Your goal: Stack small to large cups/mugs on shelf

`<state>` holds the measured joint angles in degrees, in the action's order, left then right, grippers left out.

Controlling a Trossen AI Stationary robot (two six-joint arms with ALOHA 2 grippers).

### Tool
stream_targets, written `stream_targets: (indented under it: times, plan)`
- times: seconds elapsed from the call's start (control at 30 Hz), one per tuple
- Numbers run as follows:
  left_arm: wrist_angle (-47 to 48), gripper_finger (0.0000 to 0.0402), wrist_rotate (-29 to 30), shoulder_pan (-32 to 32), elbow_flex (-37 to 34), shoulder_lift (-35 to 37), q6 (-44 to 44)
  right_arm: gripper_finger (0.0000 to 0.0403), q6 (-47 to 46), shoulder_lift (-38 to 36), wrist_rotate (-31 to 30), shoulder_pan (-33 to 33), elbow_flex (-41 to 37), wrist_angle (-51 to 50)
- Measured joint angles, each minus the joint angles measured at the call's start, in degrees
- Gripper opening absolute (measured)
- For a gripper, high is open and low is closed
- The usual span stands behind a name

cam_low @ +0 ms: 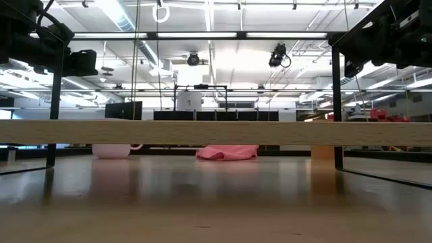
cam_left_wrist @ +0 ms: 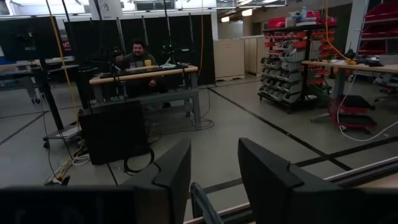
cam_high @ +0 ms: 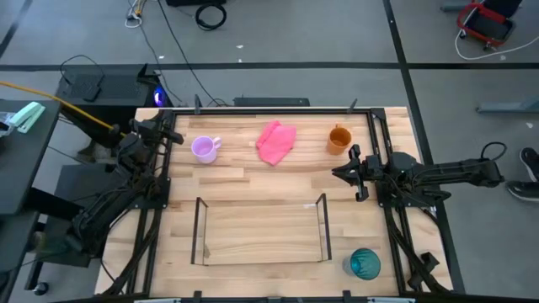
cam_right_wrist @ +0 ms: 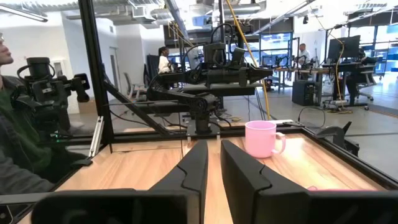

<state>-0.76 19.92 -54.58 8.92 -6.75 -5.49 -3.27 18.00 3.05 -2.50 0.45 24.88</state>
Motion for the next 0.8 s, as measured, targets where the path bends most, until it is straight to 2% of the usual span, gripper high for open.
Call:
stream_targets:
  times: [0.3, 0.8]
  plan:
    - [0.00, 0.0151, 0.00, 0.01, 0.01, -0.01, -0.01, 0.0051, 0.00, 0.00, 0.00, 0.02, 0.00, 0.01]
    - [0.01, 0.0144, 0.00, 0.01, 0.01, -0.01, -0.01, 0.0051, 0.00, 0.02, 0.00, 0.00, 0.01, 0.01]
